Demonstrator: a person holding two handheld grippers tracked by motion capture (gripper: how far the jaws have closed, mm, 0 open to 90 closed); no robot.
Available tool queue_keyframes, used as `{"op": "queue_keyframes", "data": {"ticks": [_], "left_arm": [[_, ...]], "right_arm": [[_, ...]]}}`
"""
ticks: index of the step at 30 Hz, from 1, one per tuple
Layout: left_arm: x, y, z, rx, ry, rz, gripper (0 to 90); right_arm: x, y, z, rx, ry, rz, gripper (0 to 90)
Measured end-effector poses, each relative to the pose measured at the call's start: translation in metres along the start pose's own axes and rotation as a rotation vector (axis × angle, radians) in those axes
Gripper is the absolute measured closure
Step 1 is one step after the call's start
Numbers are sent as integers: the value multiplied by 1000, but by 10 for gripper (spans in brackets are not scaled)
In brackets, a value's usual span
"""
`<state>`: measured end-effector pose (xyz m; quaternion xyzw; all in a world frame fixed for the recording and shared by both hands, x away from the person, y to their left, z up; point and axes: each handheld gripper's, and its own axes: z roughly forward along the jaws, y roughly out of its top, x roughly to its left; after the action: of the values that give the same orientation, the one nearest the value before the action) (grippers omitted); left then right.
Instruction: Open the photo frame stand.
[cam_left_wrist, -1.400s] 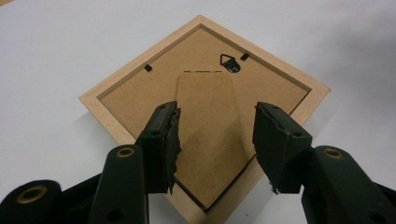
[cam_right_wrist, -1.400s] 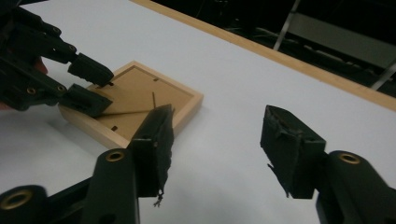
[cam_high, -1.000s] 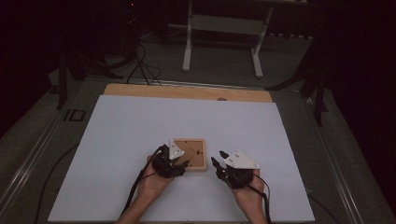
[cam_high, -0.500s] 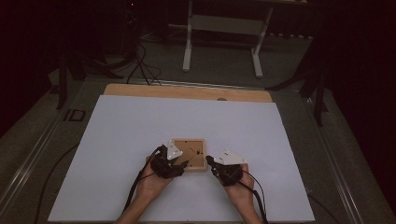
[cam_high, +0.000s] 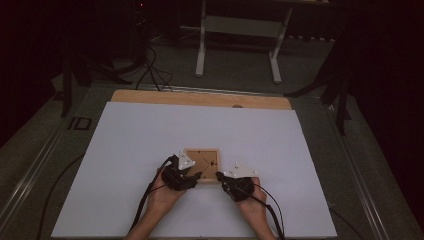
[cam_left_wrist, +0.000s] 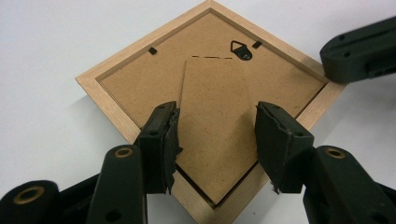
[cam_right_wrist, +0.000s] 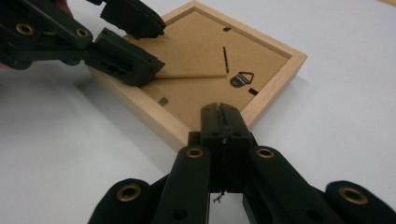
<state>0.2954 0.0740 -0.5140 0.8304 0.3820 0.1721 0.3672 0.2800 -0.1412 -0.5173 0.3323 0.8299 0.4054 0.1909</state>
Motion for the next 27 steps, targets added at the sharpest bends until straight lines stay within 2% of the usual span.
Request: {"op": "queue_keyframes", "data": {"ticks": [5,11,15,20,27], "left_arm": [[1,0,1,-4,-7,1,505],[0,3,0,19,-2,12,514],[0,12,-3,40,-3,24,514],[-2,19,-8,23,8,38,514],[-1,18,-8,21,7,35,512]], "right_arm": [[0,0,0,0,5,1,898],[1,-1,0,-7,-1,-2,899],[1,-1,0,-9,-2,0,900],[1,-1,0,-9,-4,-7,900],[1,-1,0,-9,-4,-5,900]]}}
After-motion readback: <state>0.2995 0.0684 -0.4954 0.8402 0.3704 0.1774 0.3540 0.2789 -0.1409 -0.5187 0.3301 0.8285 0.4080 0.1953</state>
